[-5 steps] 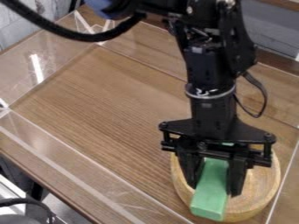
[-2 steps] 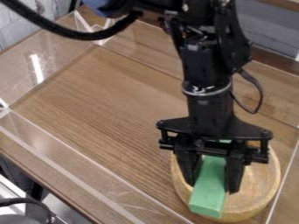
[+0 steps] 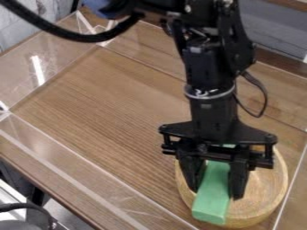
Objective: Put the green block in the brown bowl
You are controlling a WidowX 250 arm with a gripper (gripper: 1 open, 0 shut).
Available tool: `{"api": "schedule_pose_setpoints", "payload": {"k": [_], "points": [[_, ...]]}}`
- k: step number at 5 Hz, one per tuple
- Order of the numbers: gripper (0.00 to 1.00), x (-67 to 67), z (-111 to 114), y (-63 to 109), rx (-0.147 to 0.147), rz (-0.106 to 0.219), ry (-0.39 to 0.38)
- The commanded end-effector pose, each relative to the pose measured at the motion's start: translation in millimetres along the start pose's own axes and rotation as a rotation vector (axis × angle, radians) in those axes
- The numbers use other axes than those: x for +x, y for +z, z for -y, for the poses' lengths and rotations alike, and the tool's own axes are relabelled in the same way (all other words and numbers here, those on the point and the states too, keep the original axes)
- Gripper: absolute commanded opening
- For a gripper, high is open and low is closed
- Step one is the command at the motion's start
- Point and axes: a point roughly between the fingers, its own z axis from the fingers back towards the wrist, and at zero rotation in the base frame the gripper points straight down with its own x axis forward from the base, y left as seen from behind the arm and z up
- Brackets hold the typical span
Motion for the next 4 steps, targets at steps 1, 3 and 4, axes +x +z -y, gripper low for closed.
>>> {"api": "schedule_pose_setpoints", "payload": {"k": [1, 3, 4], "points": [[0.00, 3.4, 2.4, 6.4, -0.018, 0.021, -0.003], [0.00, 4.1, 2.1, 6.4, -0.024, 0.017, -0.003], [0.00, 4.4, 1.9, 6.4, -0.026, 0.015, -0.003]]}}
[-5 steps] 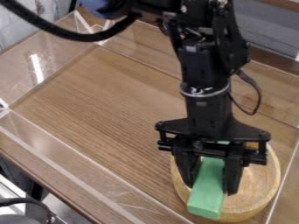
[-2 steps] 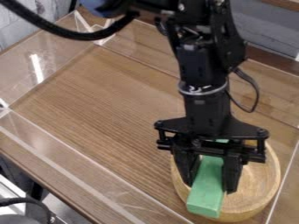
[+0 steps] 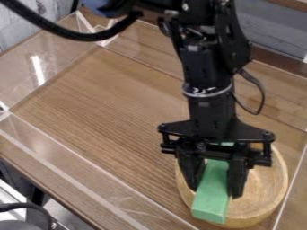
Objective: Put the green block in the brown bowl
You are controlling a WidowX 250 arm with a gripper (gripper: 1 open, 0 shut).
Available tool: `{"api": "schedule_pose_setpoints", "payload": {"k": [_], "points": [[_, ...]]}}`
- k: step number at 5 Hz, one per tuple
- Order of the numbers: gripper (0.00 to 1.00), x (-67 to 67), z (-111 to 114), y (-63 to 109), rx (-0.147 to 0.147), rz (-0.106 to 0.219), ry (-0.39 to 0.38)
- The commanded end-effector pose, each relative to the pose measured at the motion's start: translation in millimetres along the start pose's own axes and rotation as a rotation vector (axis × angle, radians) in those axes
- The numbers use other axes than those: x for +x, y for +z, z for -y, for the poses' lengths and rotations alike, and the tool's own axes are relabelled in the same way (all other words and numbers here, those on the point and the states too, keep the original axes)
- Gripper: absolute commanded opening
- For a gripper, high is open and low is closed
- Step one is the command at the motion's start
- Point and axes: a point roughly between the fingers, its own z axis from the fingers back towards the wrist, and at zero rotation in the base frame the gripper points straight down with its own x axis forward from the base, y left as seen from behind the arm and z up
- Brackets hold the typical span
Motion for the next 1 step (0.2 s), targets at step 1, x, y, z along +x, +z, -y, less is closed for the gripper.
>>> {"api": "schedule_pose_setpoints", "payload": {"k": [1], "points": [[0.00, 4.2, 2.4, 6.5, -0.019, 0.021, 0.001]]}}
